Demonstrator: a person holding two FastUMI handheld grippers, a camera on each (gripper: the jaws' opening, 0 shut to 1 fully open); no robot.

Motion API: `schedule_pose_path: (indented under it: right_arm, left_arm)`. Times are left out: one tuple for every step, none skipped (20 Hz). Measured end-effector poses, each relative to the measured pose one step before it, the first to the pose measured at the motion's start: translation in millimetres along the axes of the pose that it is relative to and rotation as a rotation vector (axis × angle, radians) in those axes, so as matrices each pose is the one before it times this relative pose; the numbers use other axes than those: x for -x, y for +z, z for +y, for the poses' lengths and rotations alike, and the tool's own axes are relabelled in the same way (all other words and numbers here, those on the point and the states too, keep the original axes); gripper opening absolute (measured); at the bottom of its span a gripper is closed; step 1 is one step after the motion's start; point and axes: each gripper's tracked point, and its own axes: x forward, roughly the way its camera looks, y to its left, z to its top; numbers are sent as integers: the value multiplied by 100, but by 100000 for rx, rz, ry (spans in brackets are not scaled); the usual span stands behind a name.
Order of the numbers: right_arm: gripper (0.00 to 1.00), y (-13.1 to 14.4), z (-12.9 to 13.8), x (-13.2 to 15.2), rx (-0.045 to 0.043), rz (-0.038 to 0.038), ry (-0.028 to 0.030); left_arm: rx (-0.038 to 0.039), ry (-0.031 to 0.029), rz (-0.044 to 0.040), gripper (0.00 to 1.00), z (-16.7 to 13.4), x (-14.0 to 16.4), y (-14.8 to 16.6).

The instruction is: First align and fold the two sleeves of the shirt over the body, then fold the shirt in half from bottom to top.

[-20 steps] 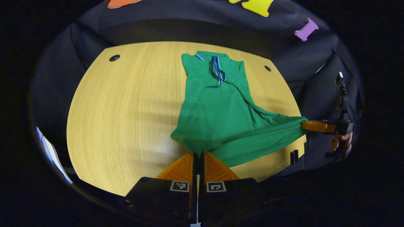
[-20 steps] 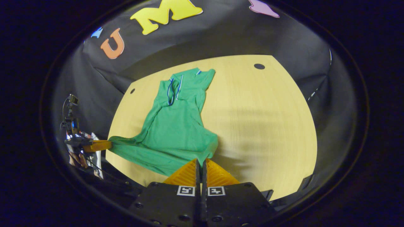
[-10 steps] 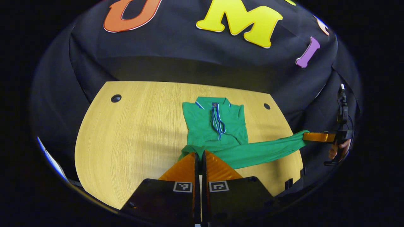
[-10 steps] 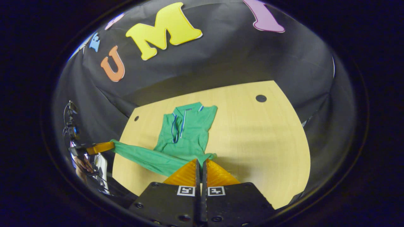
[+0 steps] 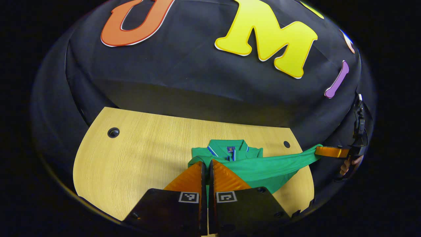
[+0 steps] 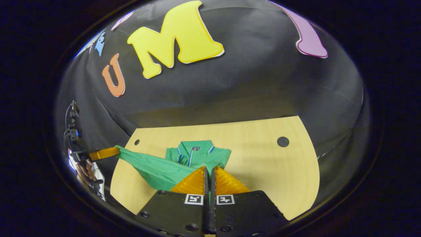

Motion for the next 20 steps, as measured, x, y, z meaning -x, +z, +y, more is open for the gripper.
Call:
schedule_pose_path:
  right_arm:
    - [0, 561, -241, -1023, 362, 106, -757]
    - [0, 650, -274, -1127, -67, 52, -421]
    - [0, 566, -153, -1058, -415, 154, -345]
    - [0, 564, -270, -953, -346, 64, -387]
    - [0, 235, -319, -861, 337, -65, -796]
    - [0, 292, -395, -947, 925, -220, -817]
    - [0, 278, -287, -845, 1152, -236, -642]
    - [0, 84, -240, -1092, 958, -59, -310]
    - [0, -205, -186, -1074, 296, 760, -623]
    - [0, -133, -173, -1064, -334, 836, -350]
    - [0, -275, -83, -1075, -305, 888, -470]
    - [0, -319, -86, -1065, 24, 703, -483]
    - [0, -255, -163, -1088, 203, 446, -806]
    - [0, -255, -113, -896, -82, 558, -744]
    - [0, -214, -126, -970, -80, 169, -734]
    - [0, -303, -164, -733, 240, 198, -1016]
    - [0, -255, -238, -775, 280, -185, -1332]
    - [0, -237, -188, -950, 497, -10, -1502]
    - [0, -194, -186, -794, 349, -313, -1533]
    - [0, -272, -140, -711, 334, -483, -1310]
  left_arm:
    - [-655, 388, -373, 7, 226, -1131, 429]
    - [-650, 628, -99, 7, 174, -1137, 355]
    - [-481, 634, -194, 7, 141, -1003, 287]
    - [-425, 478, -587, 6, 207, -919, 275]
    - [-387, 746, -726, 7, 296, -770, 285]
    - [-411, 1228, -649, 7, 386, -805, 153]
    - [-569, 2025, 50, 7, 603, -882, -64]
    - [-497, 1317, 321, 8, 342, -757, -69]
    - [5, 571, 38, 8, 200, -903, -134]
    - [456, 74, -259, 8, 95, -893, 3]
    - [-13, 231, -547, 8, 112, -868, -20]
    - [-466, 337, -592, 8, -70, -874, -48]
    - [-465, 95, -826, 8, -6, -898, 18]
    - [3, 349, -997, 8, 94, -926, 17]
    - [-32, 479, -491, 8, 95, -867, -156]
    - [-214, 926, -111, 10, 100, -781, -293]
    - [-322, 869, 450, 10, 152, -703, -376]
    - [21, 347, 810, 12, -25, -740, -470]
    - [256, 8, 1258, 12, -52, -694, -503]
    - [588, 215, 1002, 15, 52, -536, -526]
